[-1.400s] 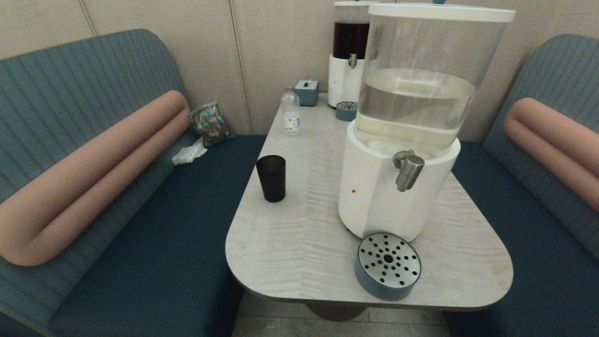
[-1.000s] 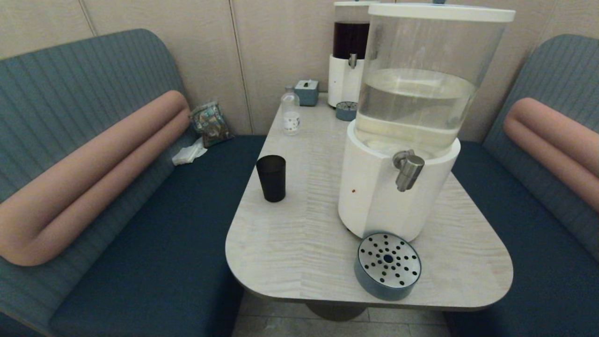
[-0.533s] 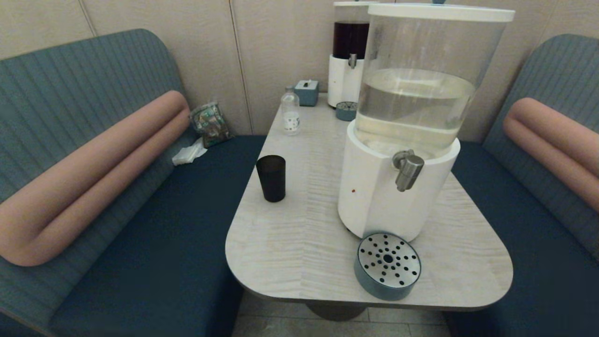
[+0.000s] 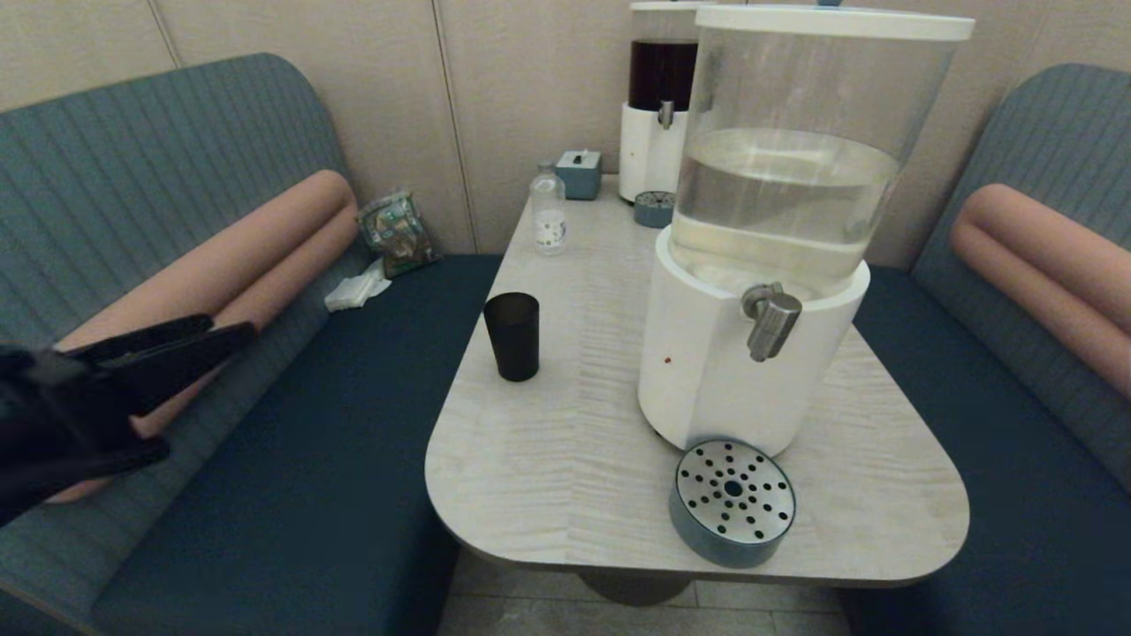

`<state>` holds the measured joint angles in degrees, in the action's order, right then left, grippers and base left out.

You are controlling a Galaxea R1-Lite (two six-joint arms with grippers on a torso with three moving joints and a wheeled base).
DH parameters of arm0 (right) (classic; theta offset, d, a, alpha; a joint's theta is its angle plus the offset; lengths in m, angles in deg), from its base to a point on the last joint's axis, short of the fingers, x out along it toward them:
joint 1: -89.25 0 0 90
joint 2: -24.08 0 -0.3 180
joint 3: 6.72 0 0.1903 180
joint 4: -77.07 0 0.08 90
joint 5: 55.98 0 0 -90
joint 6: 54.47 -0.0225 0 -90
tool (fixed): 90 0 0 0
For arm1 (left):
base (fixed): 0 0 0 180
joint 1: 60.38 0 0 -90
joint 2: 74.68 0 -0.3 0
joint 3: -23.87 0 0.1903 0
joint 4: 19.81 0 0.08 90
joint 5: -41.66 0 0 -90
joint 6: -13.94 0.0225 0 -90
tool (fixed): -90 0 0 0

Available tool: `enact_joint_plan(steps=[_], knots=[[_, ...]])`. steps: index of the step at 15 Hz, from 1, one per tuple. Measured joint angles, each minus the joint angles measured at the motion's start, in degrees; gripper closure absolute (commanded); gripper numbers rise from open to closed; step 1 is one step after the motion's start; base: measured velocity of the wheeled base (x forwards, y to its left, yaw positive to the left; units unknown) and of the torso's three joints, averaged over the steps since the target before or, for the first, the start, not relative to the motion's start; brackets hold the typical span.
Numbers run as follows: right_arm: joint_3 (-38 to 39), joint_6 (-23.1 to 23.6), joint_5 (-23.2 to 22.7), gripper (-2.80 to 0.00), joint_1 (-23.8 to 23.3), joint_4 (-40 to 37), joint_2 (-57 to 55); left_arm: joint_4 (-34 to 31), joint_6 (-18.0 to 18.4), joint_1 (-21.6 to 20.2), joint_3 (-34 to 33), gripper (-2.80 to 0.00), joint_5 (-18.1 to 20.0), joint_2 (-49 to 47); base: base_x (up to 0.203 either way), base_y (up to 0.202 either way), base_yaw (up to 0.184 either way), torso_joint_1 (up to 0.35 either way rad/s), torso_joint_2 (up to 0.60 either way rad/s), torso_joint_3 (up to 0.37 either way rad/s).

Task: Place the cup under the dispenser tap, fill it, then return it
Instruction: Pick up the cup

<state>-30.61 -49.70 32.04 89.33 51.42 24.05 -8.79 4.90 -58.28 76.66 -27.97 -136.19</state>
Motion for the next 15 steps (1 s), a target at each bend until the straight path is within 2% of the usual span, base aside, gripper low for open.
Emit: enact_joint_plan(steps=[3,6,8,11,15], knots=[[0.0,0.02,-0.02,0.0,0.0,0.01,0.0,19.19,1.33,0.06,-0.78,-2.8,3.21,-15.3,0.0,0.0,0.0,0.0,0.0,0.0],[0.0,0.01,-0.02,0.0,-0.02,0.02,0.0,40.54,4.64,-0.05,-1.81,-2.8,7.18,-30.17,0.0,0.0,0.0,0.0,0.0,0.0],[0.0,0.02,-0.01,0.0,-0.02,0.01,0.0,49.15,7.03,-0.07,-2.15,-2.8,11.18,-37.52,0.0,0.0,0.0,0.0,0.0,0.0],[0.0,0.0,0.0,0.0,0.0,0.0,0.0,51.5,8.81,-0.1,-0.17,-2.8,13.25,-46.44,0.0,0.0,0.0,0.0,0.0,0.0],[0.0,0.01,-0.02,0.0,0.0,0.02,0.0,51.65,9.28,0.09,6.28,-2.8,15.08,-56.14,0.0,0.0,0.0,0.0,0.0,0.0]])
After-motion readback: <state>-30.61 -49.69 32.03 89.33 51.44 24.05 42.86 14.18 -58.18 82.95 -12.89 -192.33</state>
